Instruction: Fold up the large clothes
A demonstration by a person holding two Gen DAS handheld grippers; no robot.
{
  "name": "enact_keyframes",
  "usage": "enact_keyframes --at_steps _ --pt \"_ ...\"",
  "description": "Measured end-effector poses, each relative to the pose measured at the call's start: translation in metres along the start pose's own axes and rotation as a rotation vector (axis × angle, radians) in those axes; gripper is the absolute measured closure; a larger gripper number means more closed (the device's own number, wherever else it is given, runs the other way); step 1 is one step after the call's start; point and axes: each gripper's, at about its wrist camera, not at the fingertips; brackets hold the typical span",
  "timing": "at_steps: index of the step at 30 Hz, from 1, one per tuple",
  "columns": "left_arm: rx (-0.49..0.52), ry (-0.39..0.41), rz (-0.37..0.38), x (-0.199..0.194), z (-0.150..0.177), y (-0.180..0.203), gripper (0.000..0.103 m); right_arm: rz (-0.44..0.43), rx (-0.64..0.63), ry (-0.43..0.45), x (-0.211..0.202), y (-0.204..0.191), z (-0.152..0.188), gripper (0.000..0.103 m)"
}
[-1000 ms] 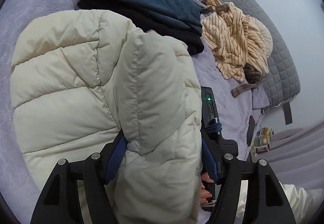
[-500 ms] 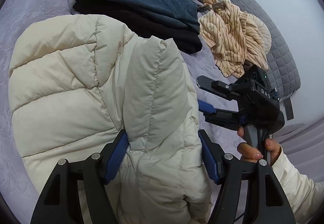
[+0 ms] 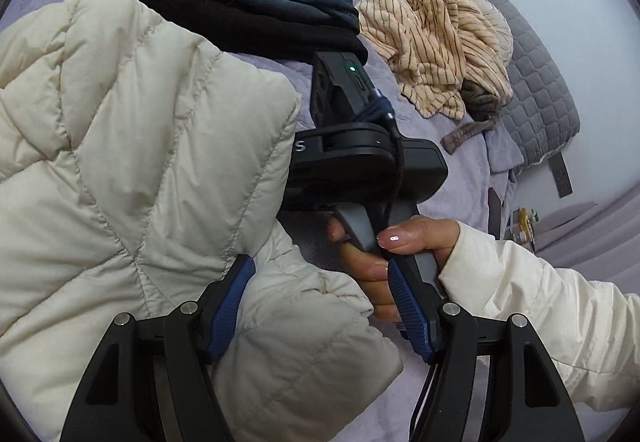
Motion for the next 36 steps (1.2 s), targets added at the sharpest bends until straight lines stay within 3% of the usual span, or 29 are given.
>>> enact_keyframes --at_steps 4,8,10,11,12,15,19,25,29,36 --pt "0.03 -0.006 -0.031 0.008 0.002 0.002 0.034 0.019 -0.025 -0.02 0.008 -0.002 -0.003 0.098" --pt "0.058 -0.011 -0.043 0.009 0.003 0.005 0.034 0.067 -0.046 0.004 -0.022 -0.012 0.004 0.092" --pt "0.067 -0.009 -0.051 0.009 0.003 0.005 0.034 0.069 -0.051 0.035 -0.044 -0.017 0.009 0.048" --pt "0.063 -0.006 -0.051 0.009 0.002 0.005 0.034 0.074 -0.053 0.056 -0.056 -0.019 0.013 0.006" --pt "0.057 -0.005 -0.048 0.009 0.002 0.005 0.034 0.094 -0.061 0.084 -0.069 -0.02 0.018 0.001" --pt "0.061 -0.002 -0.053 0.009 0.003 0.005 0.034 0.076 -0.048 0.096 -0.096 -0.016 0.022 0.001" --pt "0.088 -0.007 -0.068 0.01 0.005 0.008 0.034 0.044 -0.062 0.041 -0.104 -0.018 0.029 0.0" --pt "0.119 -0.013 -0.083 0.01 0.006 0.012 0.034 0.032 -0.109 -0.065 -0.075 -0.031 0.03 0.0" --pt "0.125 -0.009 -0.086 0.01 0.007 0.013 0.034 0.069 -0.139 -0.117 -0.052 -0.033 0.024 0.0" --pt "0.147 0.0 -0.104 0.013 0.009 0.019 0.034 0.042 -0.072 -0.137 -0.014 -0.018 0.004 0.0"
Point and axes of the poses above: each gripper's, at about its wrist camera, not at the fingertips, and x roughly the way its jaws point, y to its right, z to its underside, and after that the axes turned 4 degrees about y, right-handed
